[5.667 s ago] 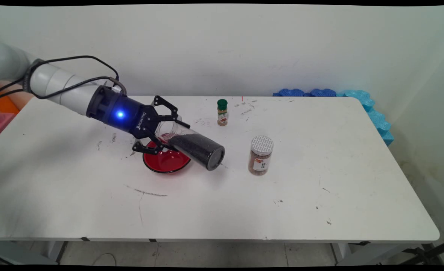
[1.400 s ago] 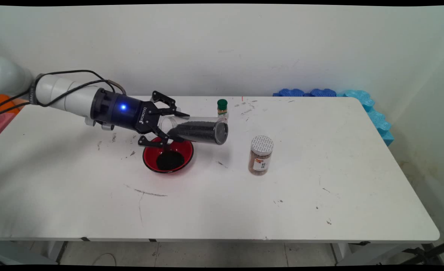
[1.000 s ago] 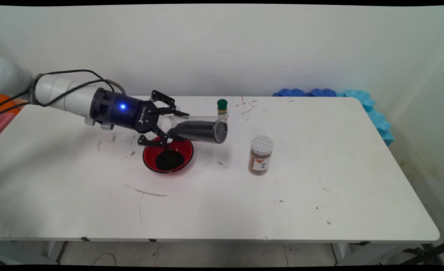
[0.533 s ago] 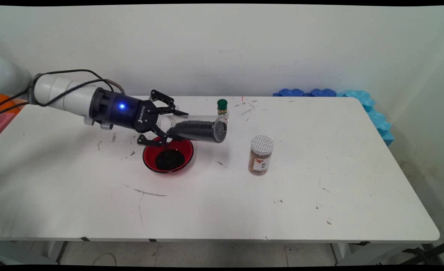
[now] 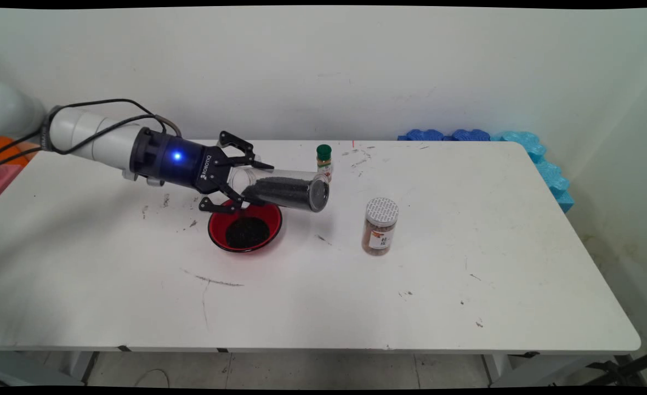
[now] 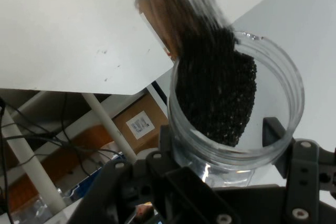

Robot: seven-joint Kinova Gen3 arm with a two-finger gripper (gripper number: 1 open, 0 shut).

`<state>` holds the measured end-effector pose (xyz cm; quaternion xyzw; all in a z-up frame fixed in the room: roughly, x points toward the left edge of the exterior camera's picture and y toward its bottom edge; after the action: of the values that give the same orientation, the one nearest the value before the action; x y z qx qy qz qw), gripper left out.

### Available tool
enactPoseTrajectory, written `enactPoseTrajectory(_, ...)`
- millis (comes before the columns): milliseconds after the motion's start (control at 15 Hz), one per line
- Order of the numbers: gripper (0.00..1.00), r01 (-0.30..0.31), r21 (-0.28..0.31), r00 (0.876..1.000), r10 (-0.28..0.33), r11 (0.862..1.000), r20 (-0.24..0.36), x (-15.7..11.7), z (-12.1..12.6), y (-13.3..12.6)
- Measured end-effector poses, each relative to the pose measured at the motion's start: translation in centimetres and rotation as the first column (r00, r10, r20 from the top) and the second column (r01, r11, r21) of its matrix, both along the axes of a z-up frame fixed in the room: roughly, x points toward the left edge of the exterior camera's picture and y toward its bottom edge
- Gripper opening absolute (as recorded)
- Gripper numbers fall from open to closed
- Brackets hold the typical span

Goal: Pour the black seasoning powder in the red bowl

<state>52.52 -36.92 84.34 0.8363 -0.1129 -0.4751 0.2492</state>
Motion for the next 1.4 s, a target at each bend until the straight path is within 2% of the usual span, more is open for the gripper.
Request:
enactPoseTrajectory(467, 0.00, 0.029, -0.046, 0.999, -0.027, 0.999, 0.032, -0.16, -0.01, -0.35)
enactPoseTrajectory(733, 0.00, 0.064, -0.093, 0.996, -0.058, 0.994, 0.065, -0.31, 0.06, -0.49)
enactPoseTrajectory(1067, 0.00, 0.107, -0.149, 0.990, -0.092, 0.983, 0.108, -0.49, 0.14, -0.69)
enactPoseTrajectory(1400, 0.00, 0.163, -0.211, 0.979, -0.133, 0.964, 0.152, -0.80, 0.35, -0.82)
